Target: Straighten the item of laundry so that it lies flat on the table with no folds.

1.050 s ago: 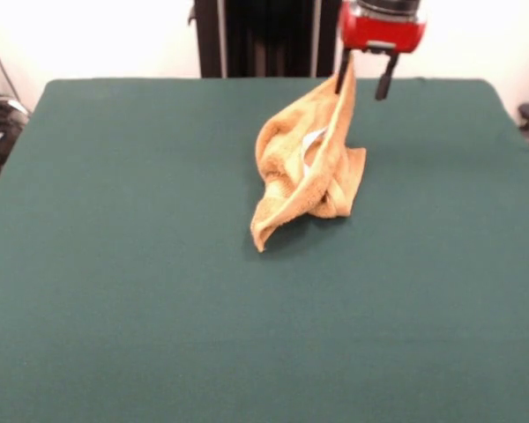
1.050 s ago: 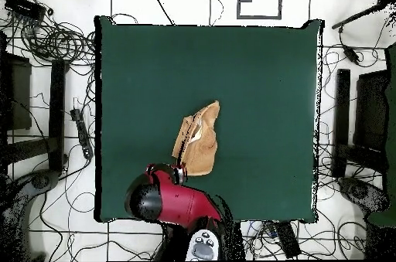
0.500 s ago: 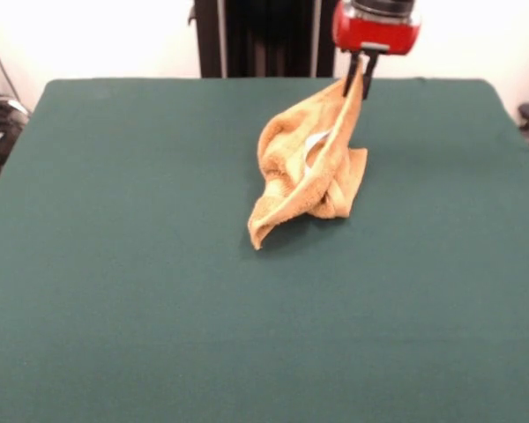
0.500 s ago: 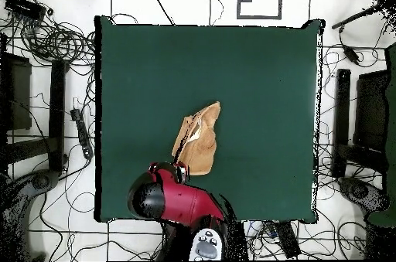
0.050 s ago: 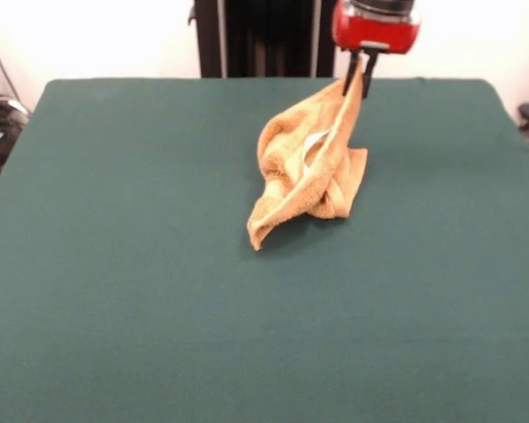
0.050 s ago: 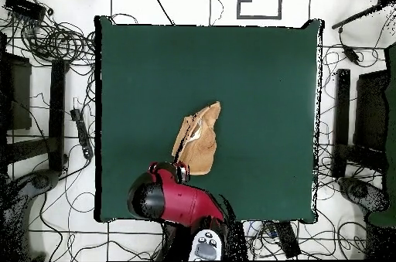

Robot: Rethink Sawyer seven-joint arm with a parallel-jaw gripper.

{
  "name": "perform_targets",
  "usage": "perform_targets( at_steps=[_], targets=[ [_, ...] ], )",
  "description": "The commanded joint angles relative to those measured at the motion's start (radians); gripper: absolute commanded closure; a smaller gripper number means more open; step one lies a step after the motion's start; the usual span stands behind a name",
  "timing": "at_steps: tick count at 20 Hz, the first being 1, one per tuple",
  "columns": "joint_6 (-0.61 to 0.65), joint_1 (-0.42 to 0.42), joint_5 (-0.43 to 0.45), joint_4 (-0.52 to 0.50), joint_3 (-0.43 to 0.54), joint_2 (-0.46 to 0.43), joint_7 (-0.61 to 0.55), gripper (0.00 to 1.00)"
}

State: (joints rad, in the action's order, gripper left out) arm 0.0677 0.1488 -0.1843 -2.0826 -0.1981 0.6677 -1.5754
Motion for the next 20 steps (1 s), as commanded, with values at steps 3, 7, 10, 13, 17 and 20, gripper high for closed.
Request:
perform_targets(
  at_steps=[3, 7, 10, 13, 17, 20],
  targets=[
    [0.204, 0.118, -0.015, 0.099, -0.135, 0.017, -0.178, 1.00],
    [0.311, 0.148, 0.020, 0.129, -0.197, 0.044, -0.150, 1.00],
    [0.358, 0.150, 0.035, 0.117, -0.207, 0.077, -0.149, 1.00],
    [0.356, 0.119, 0.061, 0.093, -0.207, 0.105, -0.127, 1.00],
    [0.329, 0.039, 0.124, 0.053, -0.197, 0.144, -0.061, 1.00],
    [0.332, -0.003, 0.168, 0.041, -0.199, 0.167, -0.038, 1.00]
  ],
)
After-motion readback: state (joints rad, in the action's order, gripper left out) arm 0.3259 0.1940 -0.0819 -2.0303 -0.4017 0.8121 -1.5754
